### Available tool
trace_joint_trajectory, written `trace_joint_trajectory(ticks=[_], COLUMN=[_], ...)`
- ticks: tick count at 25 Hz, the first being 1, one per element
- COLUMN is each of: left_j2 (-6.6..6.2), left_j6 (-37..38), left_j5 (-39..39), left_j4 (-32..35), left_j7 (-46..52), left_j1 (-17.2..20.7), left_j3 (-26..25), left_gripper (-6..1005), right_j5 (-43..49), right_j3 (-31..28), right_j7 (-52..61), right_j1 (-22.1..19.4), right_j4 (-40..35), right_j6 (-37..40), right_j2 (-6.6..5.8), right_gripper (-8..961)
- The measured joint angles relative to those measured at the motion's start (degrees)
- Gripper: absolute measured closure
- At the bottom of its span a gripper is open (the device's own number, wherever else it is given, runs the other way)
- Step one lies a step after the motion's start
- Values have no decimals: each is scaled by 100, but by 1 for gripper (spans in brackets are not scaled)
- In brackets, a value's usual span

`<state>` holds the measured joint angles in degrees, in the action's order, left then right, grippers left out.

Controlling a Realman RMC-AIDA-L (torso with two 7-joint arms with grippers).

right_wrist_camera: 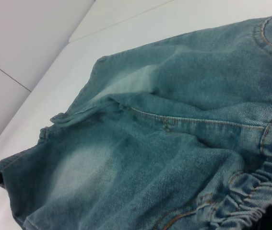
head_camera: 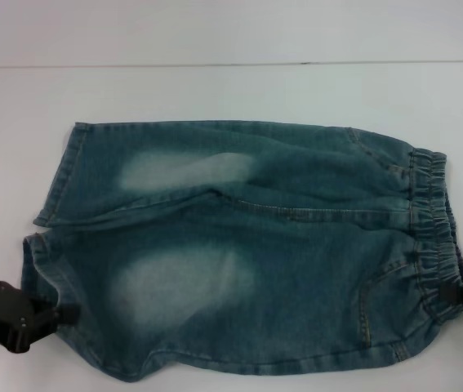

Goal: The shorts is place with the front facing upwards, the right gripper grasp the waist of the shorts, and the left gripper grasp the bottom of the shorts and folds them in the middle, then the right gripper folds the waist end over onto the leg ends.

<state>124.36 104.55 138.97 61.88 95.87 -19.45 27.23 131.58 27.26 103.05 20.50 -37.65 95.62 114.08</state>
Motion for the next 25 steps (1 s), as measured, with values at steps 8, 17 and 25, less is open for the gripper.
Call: trace_joint_trajectory(ticks=[8, 17, 25], left_j2=[-26, -28, -31], left_j6=[-11, -896, -2257], left_j5=[-209, -875, -1104], left_j4=[67, 8, -374], left_j7=[0, 103, 448], left_j1=[-1, -151, -600], left_j3=[-67, -264, -250], left_gripper=[957, 944, 932], right_j5=[-48, -736, -1978], right_j3=[-256, -1050, -1093], right_j7=[191, 1298, 1688], right_j1=[81, 453, 543], right_j4=[15, 514, 816], right_j6=[2, -588, -1219], right_j2=[-24, -77, -122], right_gripper=[906, 902, 899])
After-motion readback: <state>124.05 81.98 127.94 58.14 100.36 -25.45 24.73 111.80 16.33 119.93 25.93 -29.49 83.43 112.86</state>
